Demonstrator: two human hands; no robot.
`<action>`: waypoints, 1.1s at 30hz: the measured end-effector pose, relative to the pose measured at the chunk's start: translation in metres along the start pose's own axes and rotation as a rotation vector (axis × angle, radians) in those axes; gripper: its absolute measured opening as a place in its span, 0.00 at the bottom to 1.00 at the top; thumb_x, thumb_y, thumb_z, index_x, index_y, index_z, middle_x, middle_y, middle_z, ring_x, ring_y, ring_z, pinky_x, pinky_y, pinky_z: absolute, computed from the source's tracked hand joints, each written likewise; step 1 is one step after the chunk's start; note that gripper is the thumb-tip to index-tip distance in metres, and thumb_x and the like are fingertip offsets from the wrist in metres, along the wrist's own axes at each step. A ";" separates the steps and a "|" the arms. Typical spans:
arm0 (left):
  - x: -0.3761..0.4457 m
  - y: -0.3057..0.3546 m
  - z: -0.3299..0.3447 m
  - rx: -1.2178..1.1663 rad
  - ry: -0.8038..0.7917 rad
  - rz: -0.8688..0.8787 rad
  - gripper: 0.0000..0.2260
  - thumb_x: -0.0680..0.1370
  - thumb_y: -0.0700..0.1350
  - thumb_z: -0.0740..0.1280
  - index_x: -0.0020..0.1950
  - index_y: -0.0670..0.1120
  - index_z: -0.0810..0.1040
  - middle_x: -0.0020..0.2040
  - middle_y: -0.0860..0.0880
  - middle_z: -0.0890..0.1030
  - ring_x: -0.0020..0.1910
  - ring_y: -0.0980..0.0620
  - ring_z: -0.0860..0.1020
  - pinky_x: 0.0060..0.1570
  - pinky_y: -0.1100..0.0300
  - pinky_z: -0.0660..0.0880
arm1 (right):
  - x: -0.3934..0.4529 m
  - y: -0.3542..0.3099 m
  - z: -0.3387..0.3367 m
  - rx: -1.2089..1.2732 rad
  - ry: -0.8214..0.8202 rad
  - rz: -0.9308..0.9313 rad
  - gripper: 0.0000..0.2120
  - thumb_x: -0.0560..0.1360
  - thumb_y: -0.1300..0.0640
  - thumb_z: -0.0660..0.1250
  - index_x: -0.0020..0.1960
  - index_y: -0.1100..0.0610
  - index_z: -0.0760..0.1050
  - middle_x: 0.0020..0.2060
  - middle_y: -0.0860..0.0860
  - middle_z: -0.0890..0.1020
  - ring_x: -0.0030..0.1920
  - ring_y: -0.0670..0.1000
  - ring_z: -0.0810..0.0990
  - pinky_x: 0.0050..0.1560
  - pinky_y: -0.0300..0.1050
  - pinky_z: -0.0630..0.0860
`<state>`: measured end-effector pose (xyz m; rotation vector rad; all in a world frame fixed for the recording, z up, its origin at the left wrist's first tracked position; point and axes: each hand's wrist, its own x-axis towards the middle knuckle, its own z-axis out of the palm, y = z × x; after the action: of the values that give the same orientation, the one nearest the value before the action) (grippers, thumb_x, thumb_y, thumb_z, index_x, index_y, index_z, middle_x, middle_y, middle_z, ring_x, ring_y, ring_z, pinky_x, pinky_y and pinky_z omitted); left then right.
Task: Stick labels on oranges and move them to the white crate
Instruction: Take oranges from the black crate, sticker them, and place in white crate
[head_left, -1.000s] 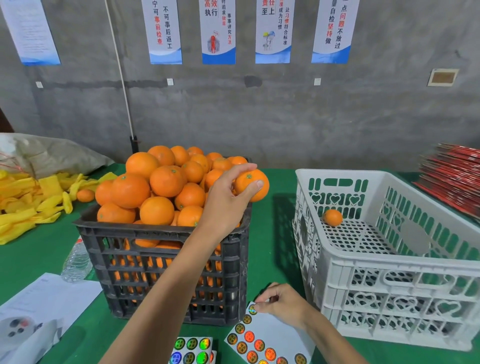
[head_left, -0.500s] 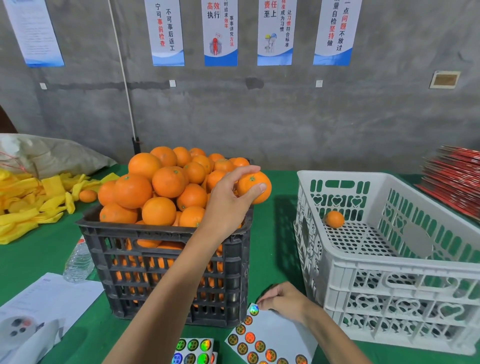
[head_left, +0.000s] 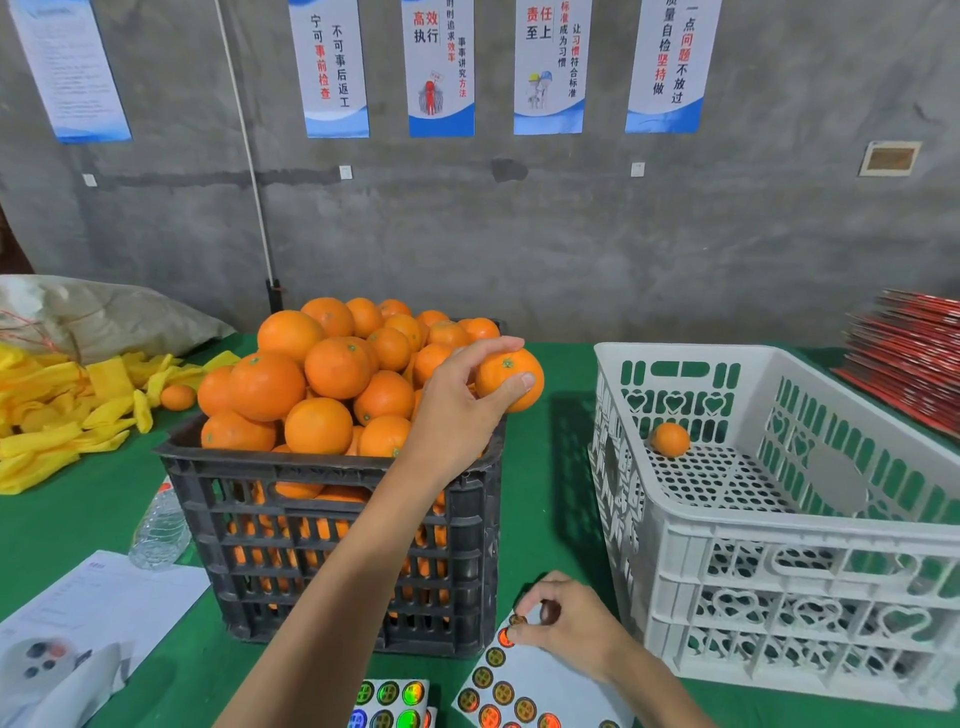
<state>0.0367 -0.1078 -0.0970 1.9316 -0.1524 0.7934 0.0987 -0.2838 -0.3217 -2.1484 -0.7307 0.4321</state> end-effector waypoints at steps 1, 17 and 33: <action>0.000 0.000 0.000 0.000 0.003 0.000 0.18 0.79 0.51 0.72 0.69 0.56 0.77 0.69 0.54 0.76 0.64 0.55 0.77 0.61 0.53 0.78 | -0.001 0.002 0.003 0.004 0.026 -0.031 0.10 0.69 0.47 0.80 0.47 0.49 0.84 0.47 0.49 0.76 0.35 0.41 0.70 0.39 0.32 0.68; 0.000 -0.003 0.000 -0.006 0.002 0.005 0.18 0.79 0.51 0.72 0.68 0.57 0.77 0.69 0.54 0.76 0.64 0.55 0.77 0.61 0.54 0.79 | 0.000 0.007 0.008 -0.080 0.099 -0.168 0.09 0.74 0.44 0.75 0.42 0.49 0.85 0.45 0.45 0.77 0.36 0.40 0.72 0.40 0.32 0.68; 0.000 -0.005 0.001 -0.016 -0.018 -0.007 0.18 0.79 0.50 0.73 0.68 0.57 0.78 0.69 0.53 0.76 0.65 0.53 0.77 0.61 0.51 0.79 | 0.013 -0.011 -0.003 0.057 -0.100 0.103 0.04 0.73 0.53 0.73 0.40 0.46 0.83 0.54 0.50 0.79 0.53 0.48 0.81 0.59 0.41 0.75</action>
<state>0.0389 -0.1059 -0.1009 1.9238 -0.1626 0.7679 0.1065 -0.2712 -0.3120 -2.1292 -0.6569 0.6113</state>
